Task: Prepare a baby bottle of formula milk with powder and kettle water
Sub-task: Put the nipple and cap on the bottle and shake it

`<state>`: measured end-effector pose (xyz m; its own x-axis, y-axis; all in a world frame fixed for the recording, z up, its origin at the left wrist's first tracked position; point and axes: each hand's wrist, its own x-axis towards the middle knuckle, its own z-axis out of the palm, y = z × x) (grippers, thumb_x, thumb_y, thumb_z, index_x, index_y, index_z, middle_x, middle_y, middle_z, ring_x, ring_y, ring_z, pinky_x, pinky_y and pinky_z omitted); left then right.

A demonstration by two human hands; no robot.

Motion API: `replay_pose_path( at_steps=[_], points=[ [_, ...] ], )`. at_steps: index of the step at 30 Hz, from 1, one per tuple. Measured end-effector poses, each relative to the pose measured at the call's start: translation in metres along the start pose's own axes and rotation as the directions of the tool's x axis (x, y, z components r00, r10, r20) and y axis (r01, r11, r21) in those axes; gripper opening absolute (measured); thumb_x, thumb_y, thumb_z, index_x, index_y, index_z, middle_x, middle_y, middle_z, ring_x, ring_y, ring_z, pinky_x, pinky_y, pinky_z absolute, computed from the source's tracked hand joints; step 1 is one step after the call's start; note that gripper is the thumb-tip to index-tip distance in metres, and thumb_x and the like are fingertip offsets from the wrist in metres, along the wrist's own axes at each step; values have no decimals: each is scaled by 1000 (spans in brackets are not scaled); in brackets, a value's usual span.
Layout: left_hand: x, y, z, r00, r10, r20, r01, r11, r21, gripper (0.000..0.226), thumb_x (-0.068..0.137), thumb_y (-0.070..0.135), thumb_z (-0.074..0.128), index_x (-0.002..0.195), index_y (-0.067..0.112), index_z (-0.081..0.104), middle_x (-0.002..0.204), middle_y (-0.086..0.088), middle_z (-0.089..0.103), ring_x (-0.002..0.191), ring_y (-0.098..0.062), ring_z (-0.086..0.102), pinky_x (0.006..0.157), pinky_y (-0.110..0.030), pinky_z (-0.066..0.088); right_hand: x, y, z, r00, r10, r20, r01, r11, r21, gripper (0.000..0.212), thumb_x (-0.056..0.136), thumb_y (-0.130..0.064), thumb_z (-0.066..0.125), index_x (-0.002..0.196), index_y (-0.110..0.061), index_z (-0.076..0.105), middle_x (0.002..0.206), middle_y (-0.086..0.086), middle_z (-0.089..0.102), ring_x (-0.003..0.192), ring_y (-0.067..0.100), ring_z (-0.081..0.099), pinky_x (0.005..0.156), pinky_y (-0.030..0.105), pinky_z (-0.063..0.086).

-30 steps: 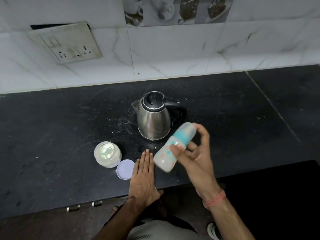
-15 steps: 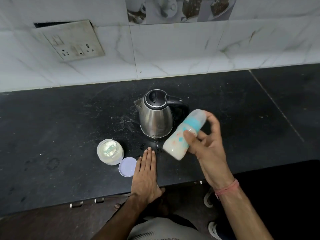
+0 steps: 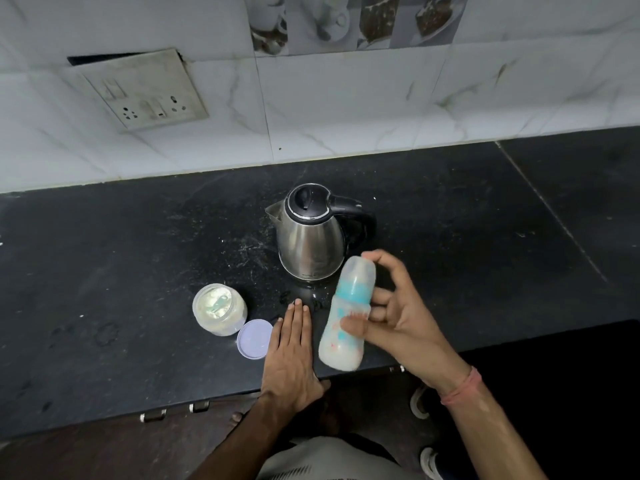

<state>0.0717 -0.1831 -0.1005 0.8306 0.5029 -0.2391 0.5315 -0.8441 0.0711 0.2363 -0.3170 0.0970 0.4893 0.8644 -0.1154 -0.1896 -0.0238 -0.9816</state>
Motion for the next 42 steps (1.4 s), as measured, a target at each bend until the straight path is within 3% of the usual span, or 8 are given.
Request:
replay_pose_path(
  at_steps=[6,11,15,21,27,32,38,42],
  points=[
    [-2,1,-2,1000,-11,1,11,1000,20,149,75,83,51,177,0,-20,186,-21,-29,177,-35,-17,144,-52,-3,7,-2,-5,929,-105,-354,157,980,122,76,91,-14,90,148,-41,47,127,15,82,112,29,82,91,44,69],
    [0,-1,2,1000,1,-21,0,1000,5,149,73,86,47,179,0,-11,188,-22,-22,178,-36,-10,144,-54,2,5,-9,-9,997,-71,10,71,997,-13,88,89,-12,93,156,-40,43,133,16,79,117,35,81,95,45,68],
    [-1,0,1,1000,-9,-25,9,1000,-11,149,74,86,51,179,0,-11,188,-22,-21,179,-35,-9,144,-53,3,16,-15,-1,938,-126,-323,175,976,128,80,93,-11,90,154,-34,42,125,14,82,113,30,82,91,43,69],
    [-1,1,-2,1000,0,-16,0,1000,8,145,80,86,50,179,0,-12,188,-22,-22,178,-35,-12,143,-54,1,5,-15,-12,992,18,122,0,989,-146,91,89,-12,96,156,-43,43,130,14,81,113,35,83,97,54,68],
    [-3,0,-3,999,-3,-38,1,999,-34,148,74,85,53,179,-1,-6,189,-22,-16,179,-36,-5,144,-55,10,17,-20,-10,913,-141,-383,187,979,85,79,91,-18,92,152,-37,46,126,16,82,111,31,83,90,44,69],
    [-1,-2,0,998,10,-62,-12,999,-37,148,74,85,55,179,-3,0,190,-25,-7,179,-37,2,143,-56,16,11,-13,-11,996,-22,-85,15,997,-78,87,87,-17,98,151,-46,48,129,11,82,113,31,83,92,42,69],
    [-2,1,-4,1000,-9,-24,9,1000,-8,149,75,86,53,178,-1,-11,188,-23,-20,179,-35,-9,144,-54,6,16,-12,2,909,-43,-414,122,978,167,80,90,-27,95,153,-36,46,127,14,82,120,29,80,89,45,69],
    [-2,-1,-2,1000,1,-24,-2,1000,-26,147,77,87,53,179,-1,-6,188,-23,-18,178,-36,-8,144,-55,7,11,-13,-5,994,111,-16,-112,992,-53,83,90,-20,93,153,-47,47,129,12,82,118,32,82,95,44,68]
  ],
)
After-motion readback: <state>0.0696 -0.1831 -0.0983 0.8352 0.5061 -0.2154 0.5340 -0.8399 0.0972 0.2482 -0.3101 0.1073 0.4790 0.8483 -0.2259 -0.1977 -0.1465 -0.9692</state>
